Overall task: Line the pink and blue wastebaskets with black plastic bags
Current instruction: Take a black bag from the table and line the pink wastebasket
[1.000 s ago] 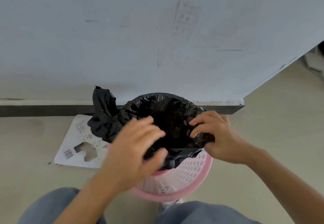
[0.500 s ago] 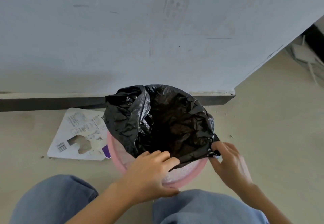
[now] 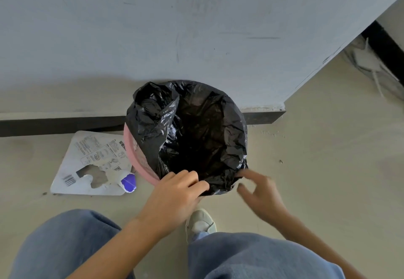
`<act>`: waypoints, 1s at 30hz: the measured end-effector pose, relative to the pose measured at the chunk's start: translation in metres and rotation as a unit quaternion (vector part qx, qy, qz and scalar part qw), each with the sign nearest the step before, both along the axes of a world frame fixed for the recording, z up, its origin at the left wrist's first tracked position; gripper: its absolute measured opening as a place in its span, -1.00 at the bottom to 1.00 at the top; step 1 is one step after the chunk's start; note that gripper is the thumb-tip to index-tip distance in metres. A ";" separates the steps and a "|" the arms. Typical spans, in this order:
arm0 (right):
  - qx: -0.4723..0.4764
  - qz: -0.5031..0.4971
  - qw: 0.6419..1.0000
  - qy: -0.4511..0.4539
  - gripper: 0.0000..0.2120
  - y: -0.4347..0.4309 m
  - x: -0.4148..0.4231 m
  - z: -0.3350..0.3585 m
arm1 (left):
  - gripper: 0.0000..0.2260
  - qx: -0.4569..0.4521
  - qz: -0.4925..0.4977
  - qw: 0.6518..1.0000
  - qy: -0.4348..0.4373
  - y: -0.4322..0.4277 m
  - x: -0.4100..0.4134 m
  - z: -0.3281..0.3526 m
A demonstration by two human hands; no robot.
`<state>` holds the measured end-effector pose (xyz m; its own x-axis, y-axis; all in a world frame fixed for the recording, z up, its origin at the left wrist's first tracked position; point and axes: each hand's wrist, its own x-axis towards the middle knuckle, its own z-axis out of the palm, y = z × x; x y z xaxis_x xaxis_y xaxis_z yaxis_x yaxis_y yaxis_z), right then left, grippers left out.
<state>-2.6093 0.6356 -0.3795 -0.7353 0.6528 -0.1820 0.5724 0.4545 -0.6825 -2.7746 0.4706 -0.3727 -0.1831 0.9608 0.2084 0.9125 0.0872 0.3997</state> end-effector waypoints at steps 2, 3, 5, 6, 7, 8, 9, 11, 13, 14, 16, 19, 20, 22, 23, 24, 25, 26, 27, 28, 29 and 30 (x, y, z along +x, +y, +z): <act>-0.179 -0.137 0.970 0.086 -0.81 0.009 -0.011 0.015 | -0.81 0.014 0.003 0.999 0.032 -0.007 0.000 -0.001; -0.229 -0.156 0.956 0.096 -0.81 0.012 -0.017 0.019 | -0.77 0.022 0.002 0.999 0.049 -0.011 0.000 -0.001; -0.270 -0.142 0.951 0.054 -0.78 0.012 -0.029 0.021 | -0.73 0.026 -0.006 0.997 0.074 -0.020 0.001 -0.002; -0.266 -0.132 0.955 0.021 -0.76 0.010 -0.035 0.019 | -0.72 0.025 -0.010 0.996 0.081 -0.025 0.000 -0.003; -0.251 -0.122 0.960 -0.009 -0.77 0.007 -0.040 0.015 | -0.72 0.019 -0.014 0.996 0.084 -0.029 -0.002 -0.004; -0.237 -0.116 0.964 -0.030 -0.77 0.005 -0.044 0.013 | -0.71 0.003 -0.016 0.997 0.080 -0.035 -0.004 -0.005; -0.221 -0.111 0.968 -0.038 -0.75 0.002 -0.047 0.012 | -0.71 -0.021 -0.012 0.997 0.076 -0.041 -0.005 -0.007; -0.207 -0.119 0.970 -0.037 -0.74 0.000 -0.052 0.013 | -0.70 -0.079 0.016 0.995 0.053 -0.056 -0.008 -0.015; -0.211 -0.128 0.969 -0.026 -0.78 -0.001 -0.057 0.013 | -0.70 -0.136 0.101 0.984 -0.046 -0.067 -0.009 -0.017; -0.221 -0.125 0.967 -0.021 -0.81 -0.002 -0.058 0.013 | -0.75 -0.146 0.156 0.970 -0.116 -0.070 -0.010 -0.014; -0.251 -0.109 0.962 -0.017 -0.84 -0.004 -0.059 0.011 | -0.87 -0.105 0.279 0.908 -0.295 -0.069 -0.014 0.000; -0.271 -0.086 0.959 -0.005 -0.59 -0.012 -0.058 0.009 | -0.86 0.028 0.442 0.809 -0.387 -0.065 -0.022 0.012; -0.267 -0.092 0.959 0.003 -0.53 -0.015 -0.058 0.007 | -0.77 0.051 0.471 0.786 -0.397 -0.064 -0.026 0.011; -0.249 -0.122 0.961 0.014 -0.46 -0.019 -0.059 0.003 | -0.59 0.064 0.507 0.734 -0.448 -0.059 -0.035 0.010; -0.237 -0.137 0.962 0.013 -0.47 -0.020 -0.059 0.002 | -0.57 0.061 0.510 0.720 -0.466 -0.056 -0.039 0.008; -0.225 -0.146 0.963 0.011 -0.53 -0.019 -0.060 0.001 | -0.63 0.063 0.508 0.713 -0.478 -0.053 -0.043 0.007; -0.210 -0.154 0.966 0.005 -0.61 -0.018 -0.061 0.002 | -0.74 0.074 0.510 0.703 -0.490 -0.050 -0.047 0.007; -0.191 -0.161 0.968 0.003 -0.68 -0.016 -0.062 0.004 | -0.85 0.094 0.520 0.680 -0.508 -0.047 -0.050 0.005; -0.169 -0.168 0.971 0.002 -0.73 -0.012 -0.063 0.006 | -0.92 0.111 0.537 0.640 -0.539 -0.045 -0.053 0.004; -0.149 -0.173 0.974 0.004 -0.73 -0.009 -0.063 0.008 | -0.90 0.118 0.552 0.594 -0.573 -0.044 -0.055 0.001; -0.133 -0.175 0.976 0.008 -0.68 -0.005 -0.063 0.011 | -0.87 0.119 0.560 0.537 -0.619 -0.043 -0.057 -0.002; -0.120 -0.172 0.978 0.011 -0.60 -0.002 -0.063 0.013 | -0.85 0.118 0.559 0.474 -0.670 -0.042 -0.059 -0.004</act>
